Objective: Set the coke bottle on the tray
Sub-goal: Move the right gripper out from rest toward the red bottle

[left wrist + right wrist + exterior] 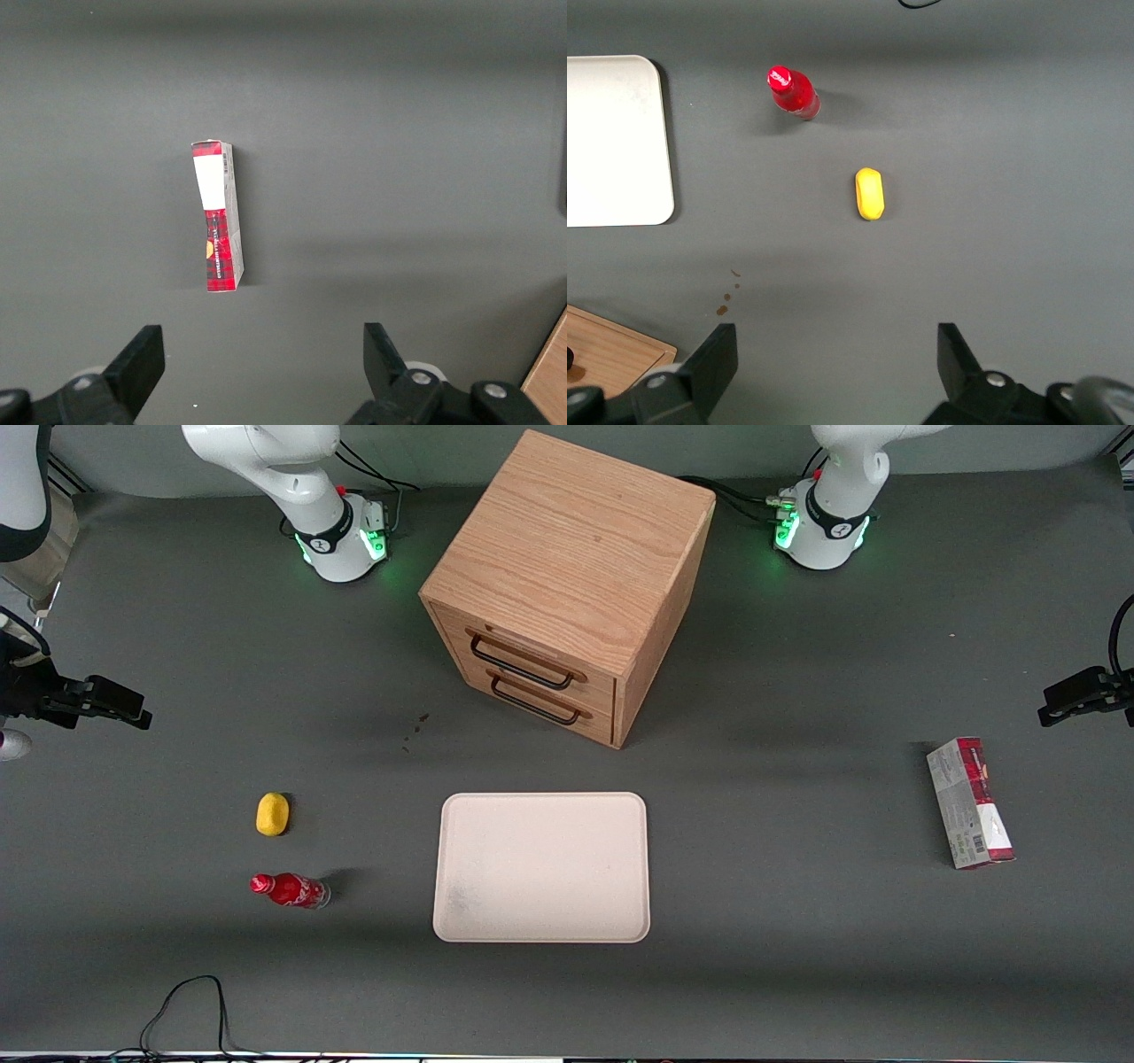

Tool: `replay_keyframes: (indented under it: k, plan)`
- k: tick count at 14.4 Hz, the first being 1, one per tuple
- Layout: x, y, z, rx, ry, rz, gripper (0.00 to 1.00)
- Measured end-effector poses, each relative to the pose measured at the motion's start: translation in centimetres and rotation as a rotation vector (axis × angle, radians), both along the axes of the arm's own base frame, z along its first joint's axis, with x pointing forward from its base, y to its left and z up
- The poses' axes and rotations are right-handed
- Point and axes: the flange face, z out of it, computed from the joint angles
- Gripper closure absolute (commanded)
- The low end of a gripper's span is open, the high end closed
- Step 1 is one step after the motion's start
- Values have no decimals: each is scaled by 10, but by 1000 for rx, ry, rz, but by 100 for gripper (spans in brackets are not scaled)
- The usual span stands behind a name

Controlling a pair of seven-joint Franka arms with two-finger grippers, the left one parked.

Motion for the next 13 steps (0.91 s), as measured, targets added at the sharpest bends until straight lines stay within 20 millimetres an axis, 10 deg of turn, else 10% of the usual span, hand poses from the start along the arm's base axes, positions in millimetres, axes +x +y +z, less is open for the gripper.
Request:
replay_keyframes:
  k: [13]
  plan:
    - [10, 8, 1, 0, -14, 13, 0]
